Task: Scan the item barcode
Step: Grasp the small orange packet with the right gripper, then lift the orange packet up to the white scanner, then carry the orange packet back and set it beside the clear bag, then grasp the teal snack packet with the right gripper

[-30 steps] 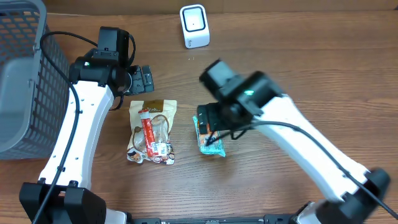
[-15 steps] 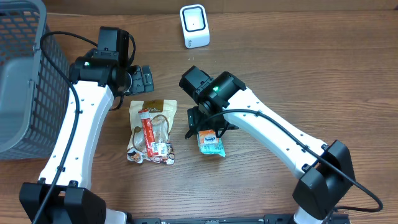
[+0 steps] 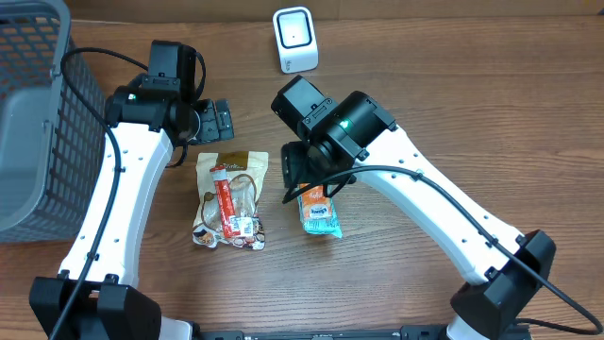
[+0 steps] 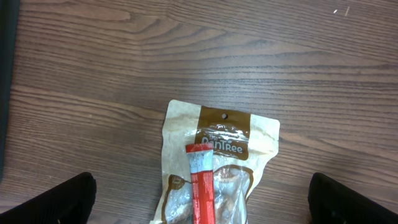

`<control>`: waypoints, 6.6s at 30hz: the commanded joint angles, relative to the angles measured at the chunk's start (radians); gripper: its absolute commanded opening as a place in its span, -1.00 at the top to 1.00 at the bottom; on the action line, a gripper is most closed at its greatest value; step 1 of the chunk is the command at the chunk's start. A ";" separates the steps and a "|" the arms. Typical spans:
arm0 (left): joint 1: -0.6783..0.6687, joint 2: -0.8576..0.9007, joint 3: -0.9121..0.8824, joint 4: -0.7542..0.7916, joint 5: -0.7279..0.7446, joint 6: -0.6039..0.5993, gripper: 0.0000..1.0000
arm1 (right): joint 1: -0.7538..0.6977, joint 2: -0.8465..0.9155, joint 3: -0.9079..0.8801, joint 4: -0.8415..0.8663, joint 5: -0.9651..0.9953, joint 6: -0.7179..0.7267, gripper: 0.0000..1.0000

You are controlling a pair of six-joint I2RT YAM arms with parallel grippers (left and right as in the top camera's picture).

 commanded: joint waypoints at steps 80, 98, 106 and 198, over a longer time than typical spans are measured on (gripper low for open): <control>0.002 0.005 0.018 0.001 -0.006 -0.014 -0.99 | -0.319 0.037 0.019 0.322 -0.466 -0.174 0.93; 0.002 0.005 0.018 0.001 -0.006 -0.014 -1.00 | -0.327 0.045 -0.581 1.116 -0.632 0.024 0.93; 0.002 0.005 0.018 0.001 -0.005 -0.014 -1.00 | -0.325 0.045 -0.674 1.196 -0.659 0.036 0.93; 0.002 0.005 0.018 0.001 -0.005 -0.014 -1.00 | -0.358 -0.134 -0.519 0.507 -0.496 -0.196 -0.34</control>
